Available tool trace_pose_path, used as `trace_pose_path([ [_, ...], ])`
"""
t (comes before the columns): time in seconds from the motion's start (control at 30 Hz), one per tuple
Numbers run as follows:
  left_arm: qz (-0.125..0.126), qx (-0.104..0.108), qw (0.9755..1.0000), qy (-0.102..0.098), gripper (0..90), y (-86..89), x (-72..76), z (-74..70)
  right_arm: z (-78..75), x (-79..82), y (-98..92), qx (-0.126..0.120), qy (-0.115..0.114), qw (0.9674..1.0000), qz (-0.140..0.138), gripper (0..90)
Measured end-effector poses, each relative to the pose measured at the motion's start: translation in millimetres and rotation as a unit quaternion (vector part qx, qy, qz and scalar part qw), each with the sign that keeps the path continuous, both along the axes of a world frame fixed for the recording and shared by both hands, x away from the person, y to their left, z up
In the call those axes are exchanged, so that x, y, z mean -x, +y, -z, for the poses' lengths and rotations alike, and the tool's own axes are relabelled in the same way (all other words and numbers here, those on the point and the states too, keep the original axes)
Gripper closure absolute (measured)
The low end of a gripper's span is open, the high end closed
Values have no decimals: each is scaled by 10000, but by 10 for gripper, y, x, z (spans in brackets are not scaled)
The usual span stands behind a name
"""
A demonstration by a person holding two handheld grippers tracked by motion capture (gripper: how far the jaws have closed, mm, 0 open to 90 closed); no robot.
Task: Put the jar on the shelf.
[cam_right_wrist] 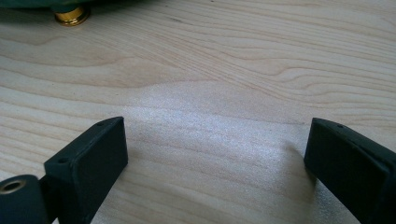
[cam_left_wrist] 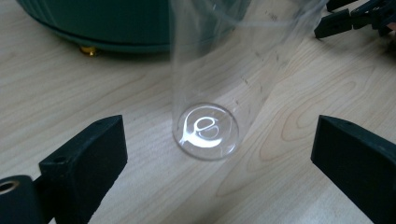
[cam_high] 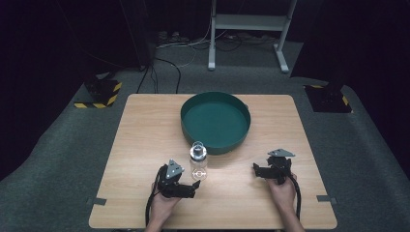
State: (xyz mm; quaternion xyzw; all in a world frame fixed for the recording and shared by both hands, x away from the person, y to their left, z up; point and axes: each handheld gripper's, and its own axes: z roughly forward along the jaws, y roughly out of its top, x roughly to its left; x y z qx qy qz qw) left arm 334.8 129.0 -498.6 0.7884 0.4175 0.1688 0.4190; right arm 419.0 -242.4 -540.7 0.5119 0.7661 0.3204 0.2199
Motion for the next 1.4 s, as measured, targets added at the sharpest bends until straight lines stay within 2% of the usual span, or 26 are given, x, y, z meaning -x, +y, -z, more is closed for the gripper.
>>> trace_pose_path([
  [0.3, 0, 168, 9998, -137, 61, -87, -137, -86, 0, 1, 1, 1, -1, 10000, 5, 54],
  [0.43, 4, 96, 9997, -223, 74, -146, -171, -94, 0, 1, 1, 2, -3, 10000, 8, 54],
  [0.87, -59, 214, 9992, -322, 131, -223, -267, -128, 0, 3, 2, 0, 0, 10000, 14, 54],
  [1.4, 9, 144, 9992, -385, 287, -281, -296, -116, 0, 2, 2, 2, -1, 10000, 12, 54],
])
